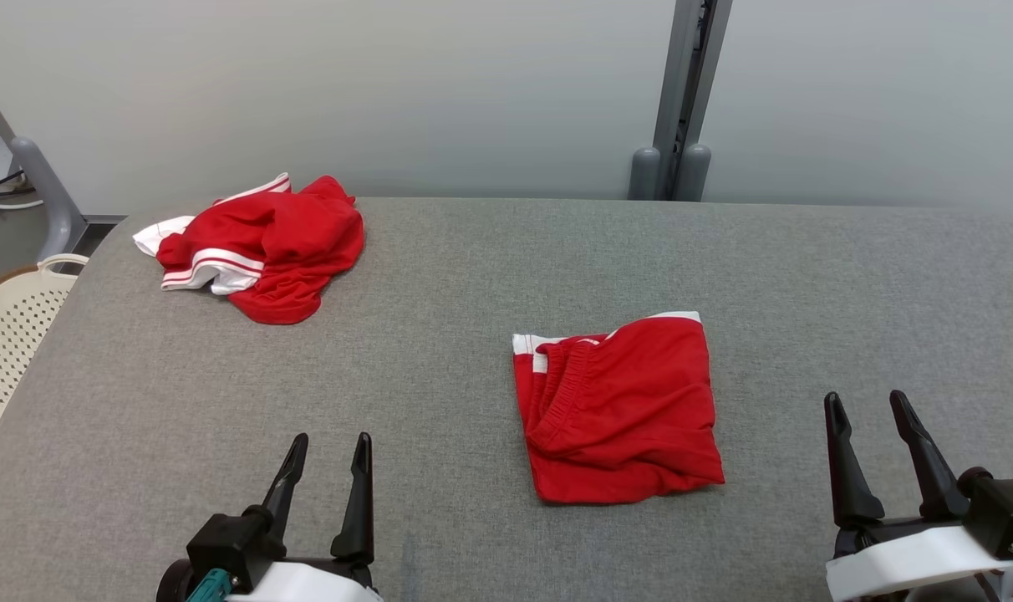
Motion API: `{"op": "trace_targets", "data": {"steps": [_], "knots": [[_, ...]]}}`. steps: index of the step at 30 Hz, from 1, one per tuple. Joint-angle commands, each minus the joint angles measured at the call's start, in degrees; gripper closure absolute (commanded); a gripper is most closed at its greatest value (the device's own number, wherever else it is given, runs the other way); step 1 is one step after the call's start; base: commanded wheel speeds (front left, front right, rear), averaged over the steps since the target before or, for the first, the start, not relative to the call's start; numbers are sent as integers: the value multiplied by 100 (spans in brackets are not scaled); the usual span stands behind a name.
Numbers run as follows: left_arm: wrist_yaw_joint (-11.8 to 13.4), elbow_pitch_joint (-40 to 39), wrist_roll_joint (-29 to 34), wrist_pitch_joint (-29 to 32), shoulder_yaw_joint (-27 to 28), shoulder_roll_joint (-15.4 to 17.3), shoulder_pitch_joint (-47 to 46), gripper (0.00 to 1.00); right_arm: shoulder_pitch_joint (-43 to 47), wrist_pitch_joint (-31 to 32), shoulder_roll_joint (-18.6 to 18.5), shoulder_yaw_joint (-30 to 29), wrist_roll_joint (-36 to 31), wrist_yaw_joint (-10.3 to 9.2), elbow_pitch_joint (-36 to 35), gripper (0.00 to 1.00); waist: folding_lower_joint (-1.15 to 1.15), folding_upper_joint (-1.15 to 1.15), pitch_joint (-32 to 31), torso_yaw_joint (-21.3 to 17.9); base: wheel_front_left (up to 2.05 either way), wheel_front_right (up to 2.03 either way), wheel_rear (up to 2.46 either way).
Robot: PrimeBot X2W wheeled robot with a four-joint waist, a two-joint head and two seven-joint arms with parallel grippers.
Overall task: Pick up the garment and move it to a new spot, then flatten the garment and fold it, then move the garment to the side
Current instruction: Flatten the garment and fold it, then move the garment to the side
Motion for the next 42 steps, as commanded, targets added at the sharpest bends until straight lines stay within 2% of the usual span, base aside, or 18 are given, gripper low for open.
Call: {"op": "trace_targets", "data": {"steps": [1,27,31,34,42], "knots": [[-24,3,35,-7,26,22,29,0,61,28,-25,4,40,3,-31,0,0,0,-8,-9,0,0,0],[-8,37,26,-8,-60,13,-77,0,-114,245,-25,-75,-40,3,10,0,0,0,43,14,0,0,0],[3,43,-9,-8,-125,15,-147,0,-430,686,-24,-128,-246,3,163,0,0,0,98,80,0,0,0],[2,62,-44,-7,-190,15,-169,0,-745,1275,-125,-90,-320,2,331,0,0,0,145,167,0,0,0],[18,68,-109,-7,-322,13,-296,0,-1524,2705,-765,295,591,2,961,0,0,0,360,486,0,0,0]]}}
